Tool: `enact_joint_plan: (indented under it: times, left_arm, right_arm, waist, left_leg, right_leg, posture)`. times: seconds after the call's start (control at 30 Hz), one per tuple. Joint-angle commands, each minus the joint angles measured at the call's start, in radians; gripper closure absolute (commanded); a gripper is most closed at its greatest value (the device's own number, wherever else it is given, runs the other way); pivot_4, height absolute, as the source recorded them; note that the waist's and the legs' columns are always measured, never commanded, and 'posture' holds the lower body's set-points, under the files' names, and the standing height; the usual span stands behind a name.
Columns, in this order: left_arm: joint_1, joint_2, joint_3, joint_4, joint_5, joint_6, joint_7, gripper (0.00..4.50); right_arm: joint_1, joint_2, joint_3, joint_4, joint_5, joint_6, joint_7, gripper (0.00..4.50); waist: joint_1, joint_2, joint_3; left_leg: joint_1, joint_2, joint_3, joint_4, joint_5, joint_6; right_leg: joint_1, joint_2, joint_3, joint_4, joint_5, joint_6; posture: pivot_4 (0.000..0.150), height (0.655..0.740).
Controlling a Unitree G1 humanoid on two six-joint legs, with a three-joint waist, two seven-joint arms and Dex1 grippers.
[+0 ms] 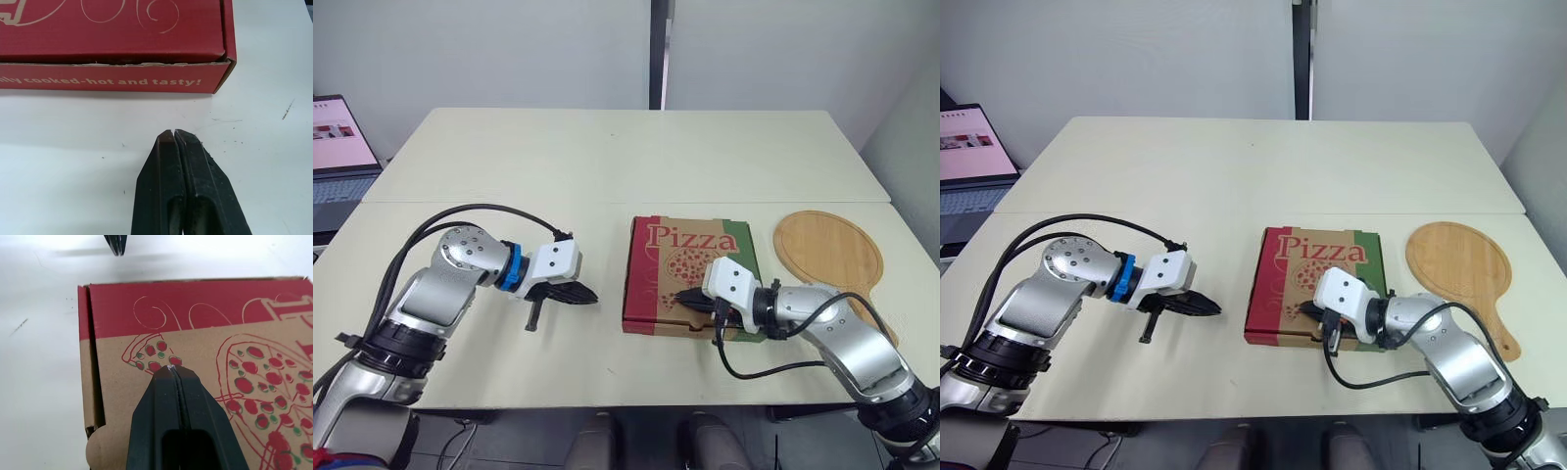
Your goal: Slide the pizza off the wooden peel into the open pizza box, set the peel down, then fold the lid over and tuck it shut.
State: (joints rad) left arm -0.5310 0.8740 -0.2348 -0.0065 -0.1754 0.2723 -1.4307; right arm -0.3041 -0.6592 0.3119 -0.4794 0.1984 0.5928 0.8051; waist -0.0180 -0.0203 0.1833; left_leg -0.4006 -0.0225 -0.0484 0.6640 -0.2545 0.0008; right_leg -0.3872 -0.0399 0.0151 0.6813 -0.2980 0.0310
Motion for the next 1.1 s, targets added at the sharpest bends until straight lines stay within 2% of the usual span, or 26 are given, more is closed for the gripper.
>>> enact_joint_plan:
  times: [0.03,0.23,0.5,0.77,0.97,1.1]
  left_arm:
    - [0.023,0.017,0.033,-0.029,-0.017,-0.006,0.006,4.50]
    - [0.050,0.004,0.037,-0.064,-0.033,0.018,0.018,4.50]
    - [0.044,-0.008,0.045,-0.078,-0.058,0.051,0.049,4.50]
    - [0.059,-0.009,0.102,-0.058,-0.055,0.050,0.155,4.50]
    - [0.122,0.017,0.208,-0.040,-0.084,0.088,0.220,4.50]
    - [0.227,0.019,0.319,-0.012,-0.096,0.039,0.277,4.50]
  right_arm:
    - [0.013,-0.002,0.022,0.001,-0.022,-0.016,0.004,4.46]
    - [0.038,-0.011,0.055,0.036,-0.070,-0.047,0.012,4.46]
    - [0.024,-0.008,-0.026,0.005,-0.025,-0.061,0.024,4.46]
    - [0.026,-0.083,-0.270,-0.081,0.092,-0.026,0.046,4.46]
    - [0.159,-0.218,-0.486,-0.048,0.108,-0.106,0.106,4.46]
    - [0.307,-0.281,-0.676,0.065,0.098,-0.254,0.193,4.46]
  waist:
    - [0.000,0.000,0.000]
    - [0.000,0.000,0.000]
    - [0.000,0.000,0.000]
    - [0.001,0.000,0.000]
    - [0.010,0.000,0.000]
    - [0.012,0.000,0.000]
  left_leg:
    - [0.000,0.000,0.000,0.000,0.000,0.000]
    - [0.001,0.000,0.000,0.000,0.000,0.000]
    - [0.001,0.000,0.000,0.000,0.000,0.000]
    - [0.000,0.000,0.000,0.000,0.000,0.000]
    - [0.000,0.000,0.000,-0.001,0.000,0.000]
    - [0.001,0.000,0.001,-0.001,0.000,0.000]
  right_leg:
    - [0.000,0.000,0.000,0.000,0.000,0.000]
    - [0.001,0.000,0.000,0.000,0.000,0.000]
    - [0.001,0.000,0.000,0.000,0.000,0.000]
    - [0.000,-0.001,0.000,0.000,0.000,0.000]
    - [0.001,-0.001,0.000,-0.001,0.000,0.000]
    - [0.001,-0.002,0.000,-0.001,0.000,0.000]
  posture:
    - [0.150,0.7400]
    - [0.150,0.7400]
    - [0.150,0.7400]
    - [0.150,0.7400]
    - [0.150,0.7400]
    - [0.150,0.7400]
